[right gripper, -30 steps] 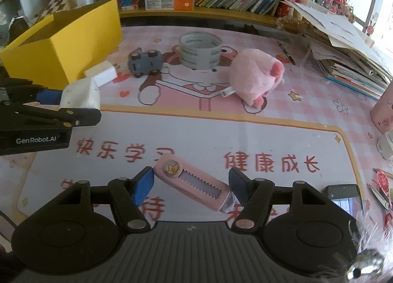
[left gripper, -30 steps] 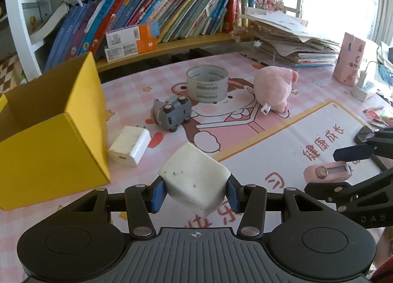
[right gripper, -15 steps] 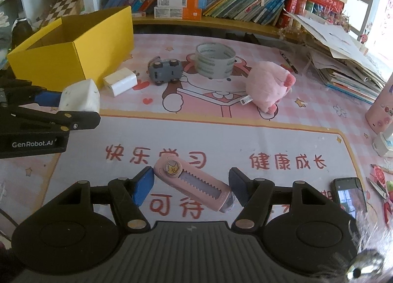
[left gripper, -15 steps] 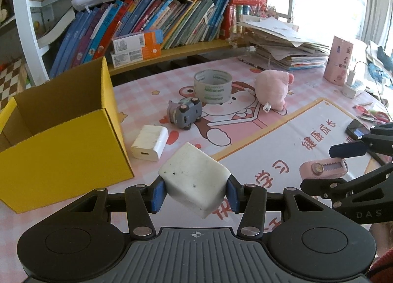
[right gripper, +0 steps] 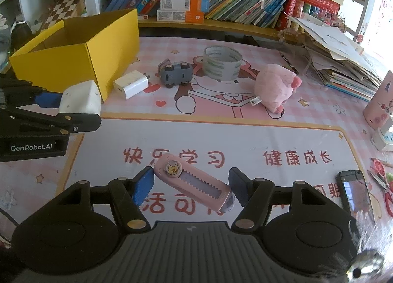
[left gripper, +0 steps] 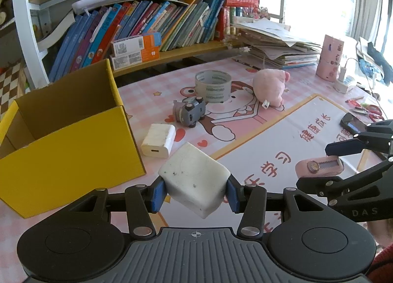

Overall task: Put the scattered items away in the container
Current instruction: 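Lift and carry the foam cube and pink knife over the yellow box with both tools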

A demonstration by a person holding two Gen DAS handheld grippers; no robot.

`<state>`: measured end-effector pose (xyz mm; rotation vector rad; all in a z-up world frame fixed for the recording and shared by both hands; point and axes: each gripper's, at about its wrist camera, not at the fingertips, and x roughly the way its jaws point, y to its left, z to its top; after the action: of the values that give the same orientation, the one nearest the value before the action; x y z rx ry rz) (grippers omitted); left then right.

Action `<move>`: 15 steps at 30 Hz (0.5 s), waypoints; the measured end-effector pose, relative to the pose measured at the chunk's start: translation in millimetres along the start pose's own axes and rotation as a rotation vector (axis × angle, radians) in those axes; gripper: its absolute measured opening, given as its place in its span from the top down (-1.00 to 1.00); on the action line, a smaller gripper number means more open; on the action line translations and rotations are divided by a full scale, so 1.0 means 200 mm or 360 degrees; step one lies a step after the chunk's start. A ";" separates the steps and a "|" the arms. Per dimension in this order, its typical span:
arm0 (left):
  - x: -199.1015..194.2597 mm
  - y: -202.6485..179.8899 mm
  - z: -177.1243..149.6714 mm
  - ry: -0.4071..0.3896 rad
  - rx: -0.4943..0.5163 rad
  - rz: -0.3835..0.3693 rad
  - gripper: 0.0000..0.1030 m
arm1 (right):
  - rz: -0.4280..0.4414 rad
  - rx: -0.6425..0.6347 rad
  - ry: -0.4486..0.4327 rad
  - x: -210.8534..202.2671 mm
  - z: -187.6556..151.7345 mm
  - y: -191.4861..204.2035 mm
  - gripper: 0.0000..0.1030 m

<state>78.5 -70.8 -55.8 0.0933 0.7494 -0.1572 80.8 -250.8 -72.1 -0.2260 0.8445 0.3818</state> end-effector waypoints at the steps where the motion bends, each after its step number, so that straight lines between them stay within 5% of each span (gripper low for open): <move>1: -0.01 0.01 0.00 -0.0001 0.0003 -0.0002 0.07 | 0.0000 0.0001 -0.0002 0.00 0.00 0.01 -0.26; 15: -0.12 0.21 -0.09 -0.0002 -0.0030 0.0028 0.10 | 0.0051 -0.0063 -0.0011 0.03 0.05 0.24 -0.26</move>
<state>56.9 -24.7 -51.6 0.0818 0.7486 -0.1334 71.3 -202.4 -73.0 -0.2480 0.8351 0.4293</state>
